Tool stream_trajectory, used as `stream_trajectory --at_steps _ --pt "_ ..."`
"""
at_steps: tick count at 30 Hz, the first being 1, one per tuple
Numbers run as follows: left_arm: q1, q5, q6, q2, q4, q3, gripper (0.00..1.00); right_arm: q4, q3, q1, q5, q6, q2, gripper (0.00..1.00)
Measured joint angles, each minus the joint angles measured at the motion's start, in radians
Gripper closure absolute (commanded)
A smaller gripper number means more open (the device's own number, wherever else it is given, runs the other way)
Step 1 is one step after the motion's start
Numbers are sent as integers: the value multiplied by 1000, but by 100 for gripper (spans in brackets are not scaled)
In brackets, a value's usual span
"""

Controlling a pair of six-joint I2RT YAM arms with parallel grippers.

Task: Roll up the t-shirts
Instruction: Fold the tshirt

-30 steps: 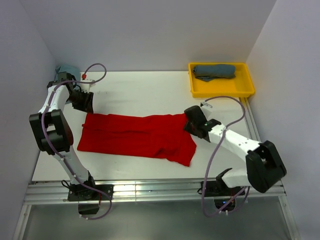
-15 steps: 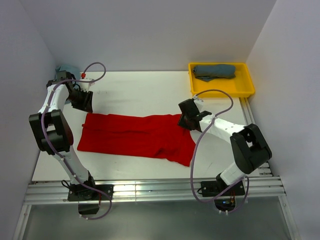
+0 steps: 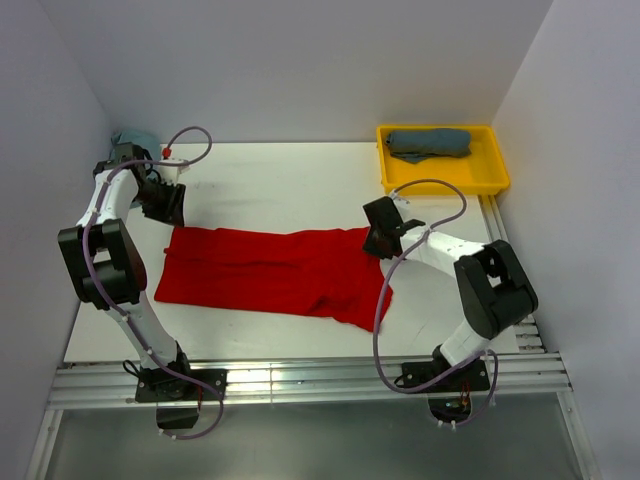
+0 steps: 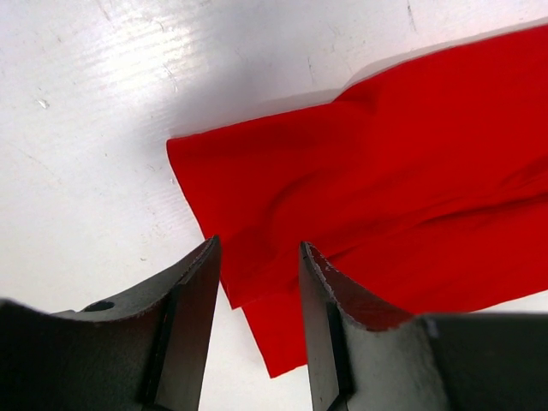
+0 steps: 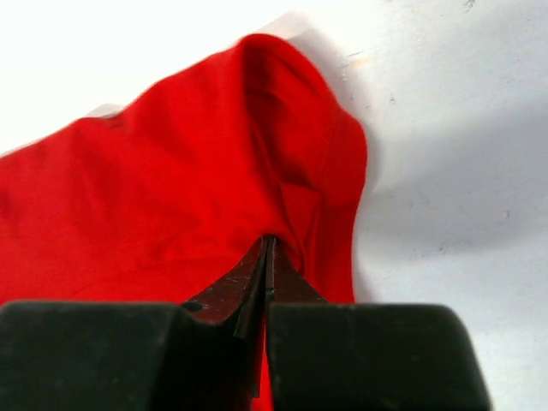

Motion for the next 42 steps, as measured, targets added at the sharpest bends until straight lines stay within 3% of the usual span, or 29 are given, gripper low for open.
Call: stream_trajectory --at_steps 8,10,11,14,17,29,36,38,40,42 --pt "0 -23 0 0 5 -52 53 7 10 -70 -35 -37 34 100" --pt "0 -24 0 0 5 -53 53 10 16 -79 -37 -43 34 93" --pt "1 -25 0 -2 6 -53 53 10 19 -82 -38 -47 34 83" --pt "2 -25 0 -5 6 -53 53 16 22 -85 -42 -59 33 70" --pt "3 -25 0 -5 6 -53 53 19 26 -85 -46 -64 31 64" --pt "5 -29 0 -11 6 -53 53 16 118 -85 -42 -75 40 61" --pt "5 -29 0 -11 6 -53 53 19 130 -85 -55 -77 103 64" --pt "5 -29 0 -11 6 -53 53 11 138 -86 -58 -79 124 69" --pt "5 -29 0 -11 6 -53 53 10 148 -87 -60 -84 139 84" --pt "5 -29 0 -11 6 -53 53 10 155 -88 -61 -87 146 90"
